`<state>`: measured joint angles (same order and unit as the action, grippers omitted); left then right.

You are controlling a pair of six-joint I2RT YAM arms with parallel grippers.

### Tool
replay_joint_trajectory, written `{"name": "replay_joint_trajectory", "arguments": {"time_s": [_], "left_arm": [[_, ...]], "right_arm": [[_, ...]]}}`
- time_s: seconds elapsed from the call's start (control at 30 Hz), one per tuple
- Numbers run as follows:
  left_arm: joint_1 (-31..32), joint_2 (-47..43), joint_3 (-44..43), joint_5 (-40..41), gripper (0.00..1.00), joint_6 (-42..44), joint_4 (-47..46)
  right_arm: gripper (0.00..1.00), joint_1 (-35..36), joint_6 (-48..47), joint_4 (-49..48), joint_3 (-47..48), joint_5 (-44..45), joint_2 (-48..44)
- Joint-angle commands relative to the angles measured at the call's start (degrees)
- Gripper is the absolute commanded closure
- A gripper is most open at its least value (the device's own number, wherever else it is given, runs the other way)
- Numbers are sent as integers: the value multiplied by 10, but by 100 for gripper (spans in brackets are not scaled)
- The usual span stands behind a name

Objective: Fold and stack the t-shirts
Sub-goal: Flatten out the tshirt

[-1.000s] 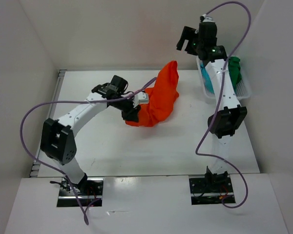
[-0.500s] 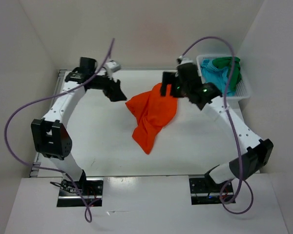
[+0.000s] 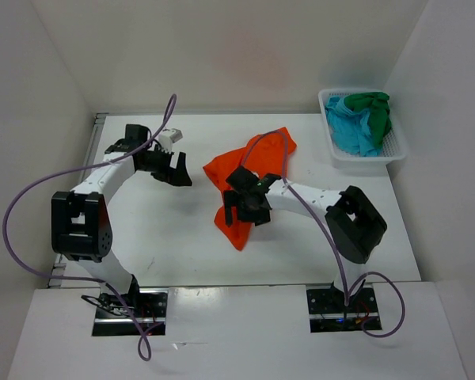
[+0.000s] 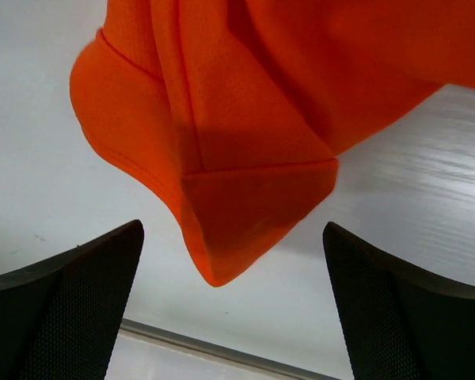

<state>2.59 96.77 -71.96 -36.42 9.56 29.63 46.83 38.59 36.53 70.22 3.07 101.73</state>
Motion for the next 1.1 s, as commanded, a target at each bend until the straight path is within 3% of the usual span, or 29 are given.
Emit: {"name": "replay_joint_trajectory", "arguments": {"time_s": [0.0, 0.07, 0.1, 0.13, 0.23, 0.33, 0.57, 0.8, 1.07], "left_arm": [[-6, -33, 16, -5, 0, -22, -28], [-6, -33, 17, 6, 0, -17, -33], [-6, -33, 17, 12, 0, -17, -33], [-6, -33, 17, 19, 0, -17, -33], [-6, -22, 10, 19, 0, -6, -27], [-6, -15, -10, 28, 0, 16, -5], [52, -4, -61, 87, 0, 85, 22], [134, 34, -83, 121, 0, 92, -23], [215, 69, -94, 152, 0, 81, -77]], "right_arm": [[4, 8, 29, -70, -34, -51, -2], [11, 8, 24, -76, -34, -75, 22], [20, 8, 18, -76, -25, -81, 30], [48, 8, 12, -76, -25, -92, 36], [100, 1, -3, -76, -19, -104, 31], [100, -40, -28, -36, 29, -111, -32], [100, -168, -81, 71, 329, -77, -159], [100, -241, -94, 89, 381, -78, -192], [100, -246, -94, 96, 447, -84, -171]]}}
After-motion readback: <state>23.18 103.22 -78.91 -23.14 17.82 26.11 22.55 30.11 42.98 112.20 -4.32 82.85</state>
